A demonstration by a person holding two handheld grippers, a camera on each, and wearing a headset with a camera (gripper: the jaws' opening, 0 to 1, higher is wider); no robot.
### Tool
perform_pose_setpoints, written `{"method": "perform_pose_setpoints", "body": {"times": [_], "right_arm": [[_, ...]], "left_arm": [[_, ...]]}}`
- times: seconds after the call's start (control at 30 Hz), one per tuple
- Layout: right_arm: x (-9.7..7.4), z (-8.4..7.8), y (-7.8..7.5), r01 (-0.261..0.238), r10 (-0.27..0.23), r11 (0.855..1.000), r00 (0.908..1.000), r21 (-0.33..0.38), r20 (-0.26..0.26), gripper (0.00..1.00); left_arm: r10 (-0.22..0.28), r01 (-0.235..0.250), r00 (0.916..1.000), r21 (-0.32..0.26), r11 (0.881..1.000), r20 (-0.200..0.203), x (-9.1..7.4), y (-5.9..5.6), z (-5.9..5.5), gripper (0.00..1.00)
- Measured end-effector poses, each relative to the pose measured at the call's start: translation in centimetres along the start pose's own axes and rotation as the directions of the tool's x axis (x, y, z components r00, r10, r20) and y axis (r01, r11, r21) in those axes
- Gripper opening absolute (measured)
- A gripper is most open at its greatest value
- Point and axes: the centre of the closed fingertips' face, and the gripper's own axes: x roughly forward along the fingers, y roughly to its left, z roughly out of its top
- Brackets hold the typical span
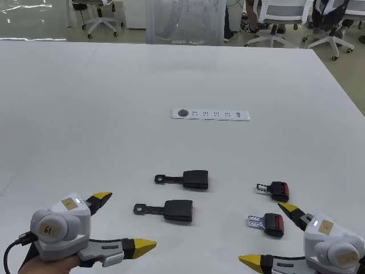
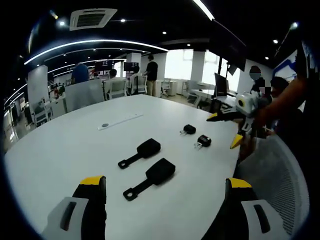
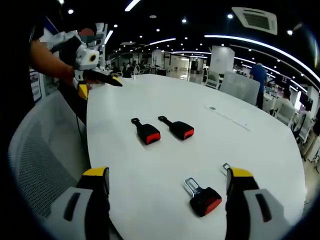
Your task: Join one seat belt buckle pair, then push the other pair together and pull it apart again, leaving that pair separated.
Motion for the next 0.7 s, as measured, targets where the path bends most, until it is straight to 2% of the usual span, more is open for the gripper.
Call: {"method": "perform_pose_setpoints", "body": {"times": [0.7], "right_arm": [[-0.09,-0.01,0.11,0.014,-0.014,1.000,0.9999,0.010,0.005,0.99]], "left_arm": [[0.002,-0.002,1.0000,0.000,1.000,-0.005,-0.46,0.10,-0.37,1.00]]}}
